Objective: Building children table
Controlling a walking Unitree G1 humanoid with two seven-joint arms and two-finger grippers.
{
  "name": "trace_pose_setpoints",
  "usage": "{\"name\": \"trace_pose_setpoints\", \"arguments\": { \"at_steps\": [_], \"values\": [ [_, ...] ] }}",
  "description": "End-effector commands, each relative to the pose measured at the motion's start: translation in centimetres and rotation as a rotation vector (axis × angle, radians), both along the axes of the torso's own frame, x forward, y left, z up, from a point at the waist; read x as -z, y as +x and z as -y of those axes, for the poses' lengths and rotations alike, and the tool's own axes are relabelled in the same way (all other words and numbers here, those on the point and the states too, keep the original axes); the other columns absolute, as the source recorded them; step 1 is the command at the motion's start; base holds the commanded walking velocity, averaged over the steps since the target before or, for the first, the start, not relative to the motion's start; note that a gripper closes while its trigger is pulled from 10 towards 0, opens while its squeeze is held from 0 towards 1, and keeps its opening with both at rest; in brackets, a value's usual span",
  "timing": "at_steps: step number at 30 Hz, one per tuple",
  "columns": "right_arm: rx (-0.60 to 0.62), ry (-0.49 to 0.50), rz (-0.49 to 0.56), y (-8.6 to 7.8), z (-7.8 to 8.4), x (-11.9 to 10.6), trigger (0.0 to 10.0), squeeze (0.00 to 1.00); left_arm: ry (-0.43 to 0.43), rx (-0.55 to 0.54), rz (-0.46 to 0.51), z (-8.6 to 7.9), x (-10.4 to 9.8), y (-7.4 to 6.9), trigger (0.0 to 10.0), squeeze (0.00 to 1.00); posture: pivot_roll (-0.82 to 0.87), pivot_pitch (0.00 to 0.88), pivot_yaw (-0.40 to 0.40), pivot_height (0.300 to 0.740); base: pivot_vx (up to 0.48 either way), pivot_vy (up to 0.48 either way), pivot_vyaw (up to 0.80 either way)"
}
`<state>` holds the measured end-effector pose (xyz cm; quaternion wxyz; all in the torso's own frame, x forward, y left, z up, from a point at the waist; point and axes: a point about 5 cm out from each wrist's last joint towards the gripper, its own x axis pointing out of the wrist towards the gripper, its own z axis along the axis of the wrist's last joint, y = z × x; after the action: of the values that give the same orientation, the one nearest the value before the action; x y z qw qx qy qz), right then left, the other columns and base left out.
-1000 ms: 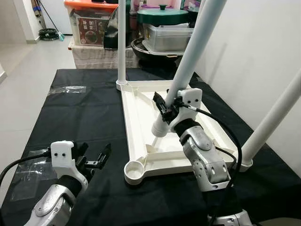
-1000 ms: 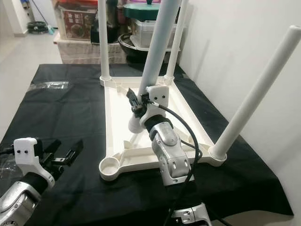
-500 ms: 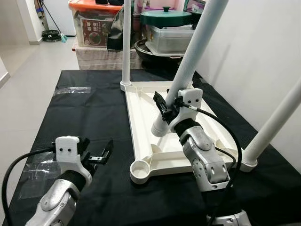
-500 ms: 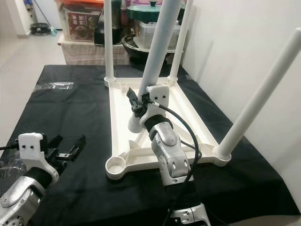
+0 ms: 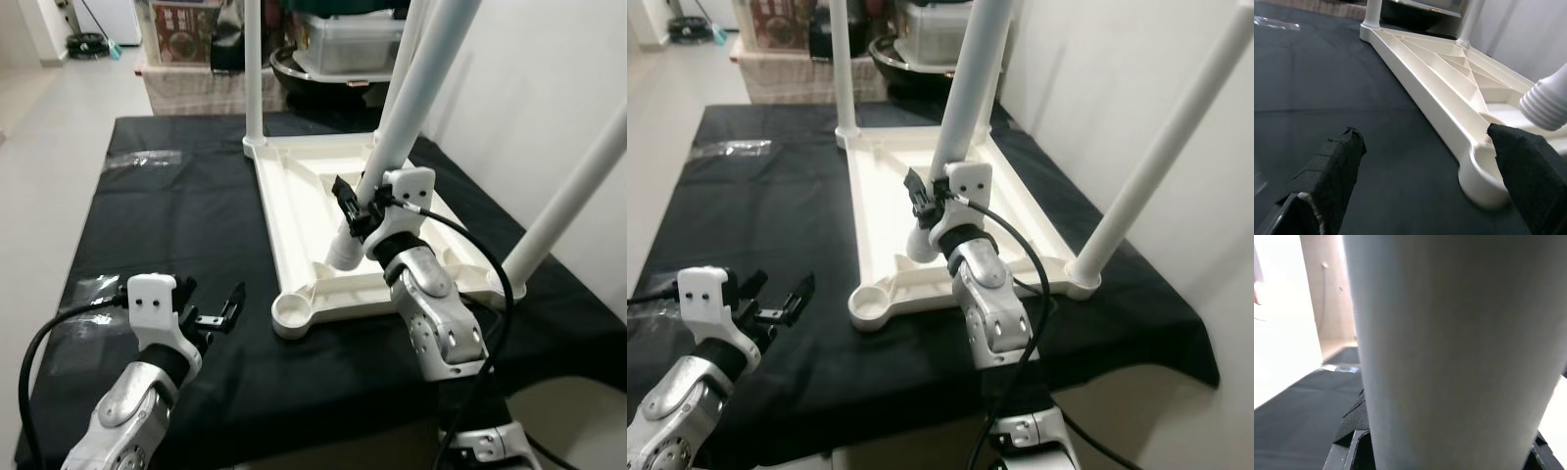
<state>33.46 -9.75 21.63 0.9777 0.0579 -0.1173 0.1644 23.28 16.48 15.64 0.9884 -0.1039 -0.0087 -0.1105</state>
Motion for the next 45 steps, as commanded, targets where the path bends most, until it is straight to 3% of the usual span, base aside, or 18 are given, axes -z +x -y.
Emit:
{"name": "trace_pose_setpoints", "arguments": {
  "at_steps": [1,7,17,35,45],
  "values": [
    [0.003,0.009,0.018,0.1,0.2,-0.6,10.0,0.0,0.002,-0.008,-0.004,0.0,0.2,-0.1,10.0,0.0,0.05,0.0,-0.067,0.74,0.0,0.0,0.0],
    [0.008,0.022,0.009,0.2,0.5,-0.5,10.0,0.0,-0.008,-0.007,-0.02,-0.1,0.4,0.1,10.0,0.0,0.05,0.0,-0.064,0.74,0.0,0.0,0.0],
    [0.035,0.042,-0.028,0.5,1.2,-0.2,10.0,0.0,-0.012,-0.004,-0.024,-0.2,0.6,0.2,10.0,0.0,0.05,0.0,-0.059,0.74,0.0,0.472,-0.24],
    [0.048,0.018,-0.021,0.6,1.4,-0.2,10.0,0.0,0.018,-0.085,-0.001,-1.3,0.6,0.9,10.0,0.0,0.04,0.0,-0.058,0.74,0.0,0.0,-0.3],
    [0.04,0.009,-0.009,0.5,1.1,-0.4,10.0,0.0,0.008,-0.078,0.024,-1.1,0.2,1.1,10.0,0.0,0.04,0.0,-0.057,0.74,0.42,0.0,0.0]
  ]
}}
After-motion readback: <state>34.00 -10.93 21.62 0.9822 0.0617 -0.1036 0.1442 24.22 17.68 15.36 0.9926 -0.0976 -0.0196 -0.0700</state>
